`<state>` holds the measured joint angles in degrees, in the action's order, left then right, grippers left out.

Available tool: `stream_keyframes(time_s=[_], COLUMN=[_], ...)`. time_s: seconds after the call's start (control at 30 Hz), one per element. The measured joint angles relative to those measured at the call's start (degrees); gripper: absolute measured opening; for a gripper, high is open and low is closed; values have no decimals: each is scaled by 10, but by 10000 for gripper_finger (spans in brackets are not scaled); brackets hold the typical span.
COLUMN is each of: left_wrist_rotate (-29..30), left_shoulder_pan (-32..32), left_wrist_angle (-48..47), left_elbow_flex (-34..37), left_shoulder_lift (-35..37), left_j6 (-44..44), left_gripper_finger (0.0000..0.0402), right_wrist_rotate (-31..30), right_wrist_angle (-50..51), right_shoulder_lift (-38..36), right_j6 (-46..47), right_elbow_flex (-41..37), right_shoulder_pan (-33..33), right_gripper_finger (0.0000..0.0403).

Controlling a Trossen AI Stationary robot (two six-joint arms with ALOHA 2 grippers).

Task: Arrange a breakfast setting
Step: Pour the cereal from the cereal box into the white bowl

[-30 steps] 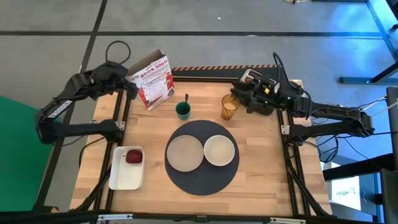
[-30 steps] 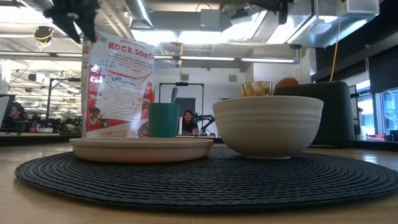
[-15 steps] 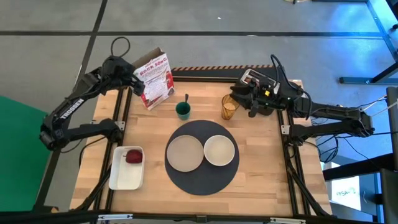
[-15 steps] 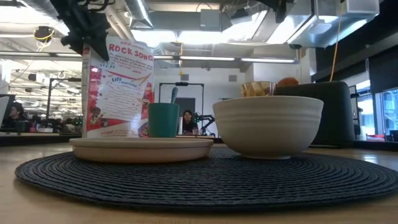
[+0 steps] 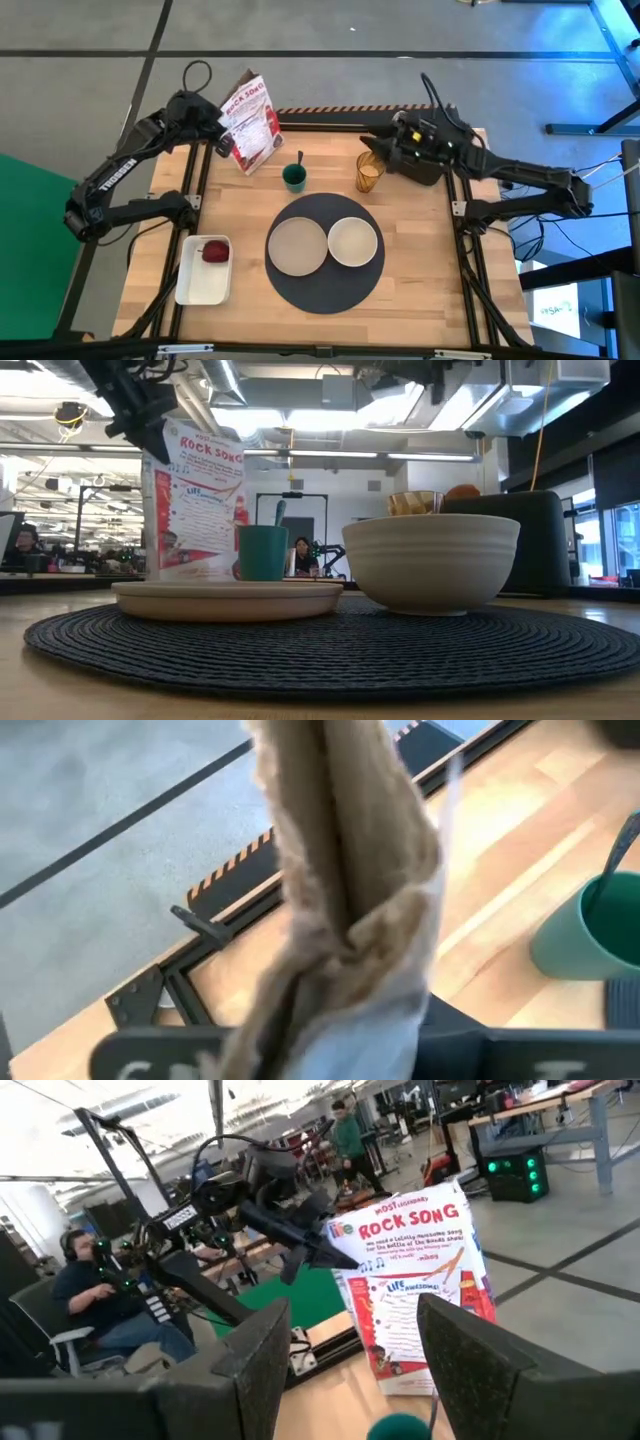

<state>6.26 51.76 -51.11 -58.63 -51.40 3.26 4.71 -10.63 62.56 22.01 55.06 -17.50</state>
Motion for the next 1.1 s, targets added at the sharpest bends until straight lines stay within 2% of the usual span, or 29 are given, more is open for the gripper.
stream_keyframes(time_s=[0.13,0.27,0.43,0.57,0.73,0.8,0.93,1.0,1.1], left_wrist_rotate=[24,36,-56,-110,-150,-147,-126,-128,-161], left_shoulder_pan=[-16,-41,-73,-96,-115,-121,-127,-129,-133], left_wrist_angle=[-9,-9,-10,-8,-18,-15,-13,-14,-5], left_elbow_flex=[-43,-104,-182,-229,-255,-256,-256,-256,-256], left_shoulder_lift=[0,1,1,0,0,0,-6,-8,-15], left_j6=[42,77,152,167,183,188,186,187,186], left_gripper_finger=[3,2,1,1,1,1,0,0,0], right_wrist_rotate=[39,57,110,173,177,199,226,199,140], right_wrist_angle=[97,203,277,306,328,334,337,337,336], right_shoulder_lift=[67,144,243,309,357,369,378,378,382], right_j6=[-48,-136,-206,-215,-237,-238,-240,-240,-243], right_elbow_flex=[118,254,395,476,552,573,587,587,587], right_shoulder_pan=[-32,-55,-77,-86,-76,-69,-48,-47,-47], right_gripper_finger=[209,209,222,271,348,367,373,367,355])
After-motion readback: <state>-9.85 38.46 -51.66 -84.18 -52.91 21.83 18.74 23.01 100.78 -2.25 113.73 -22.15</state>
